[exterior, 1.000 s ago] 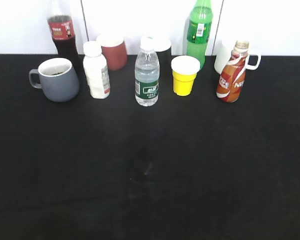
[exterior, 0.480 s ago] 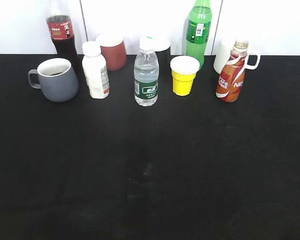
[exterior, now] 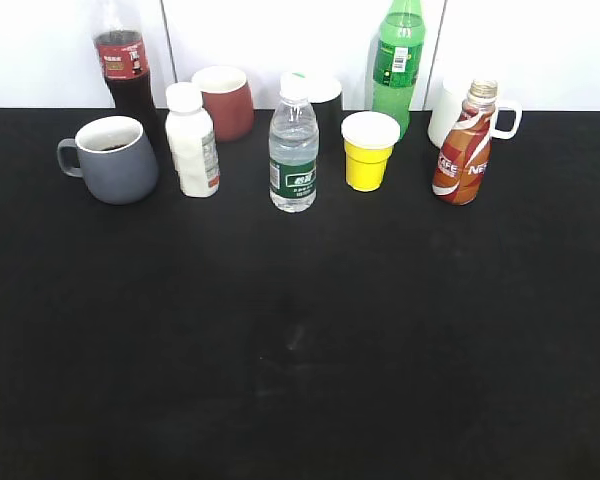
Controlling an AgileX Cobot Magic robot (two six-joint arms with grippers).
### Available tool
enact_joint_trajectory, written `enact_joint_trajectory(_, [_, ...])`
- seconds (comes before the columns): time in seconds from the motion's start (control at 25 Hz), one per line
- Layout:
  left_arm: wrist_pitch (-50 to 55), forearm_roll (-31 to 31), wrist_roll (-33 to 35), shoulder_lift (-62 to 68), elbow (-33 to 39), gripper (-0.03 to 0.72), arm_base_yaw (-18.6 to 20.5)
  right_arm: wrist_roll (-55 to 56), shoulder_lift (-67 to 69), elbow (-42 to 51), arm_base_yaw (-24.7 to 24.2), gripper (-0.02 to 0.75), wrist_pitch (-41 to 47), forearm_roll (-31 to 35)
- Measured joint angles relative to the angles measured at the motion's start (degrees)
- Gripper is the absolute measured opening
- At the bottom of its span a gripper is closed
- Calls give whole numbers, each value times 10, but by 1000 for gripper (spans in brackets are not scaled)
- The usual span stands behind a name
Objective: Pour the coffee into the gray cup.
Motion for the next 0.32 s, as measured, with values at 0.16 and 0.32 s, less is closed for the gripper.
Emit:
enact_joint_trajectory(0.16, [0, 0, 0, 0, 0, 227, 0, 0, 0, 0, 0, 588, 0, 0])
enact_joint_trajectory(0.32, [0, 0, 0, 0, 0, 227, 0, 0, 0, 0, 0, 588, 0, 0])
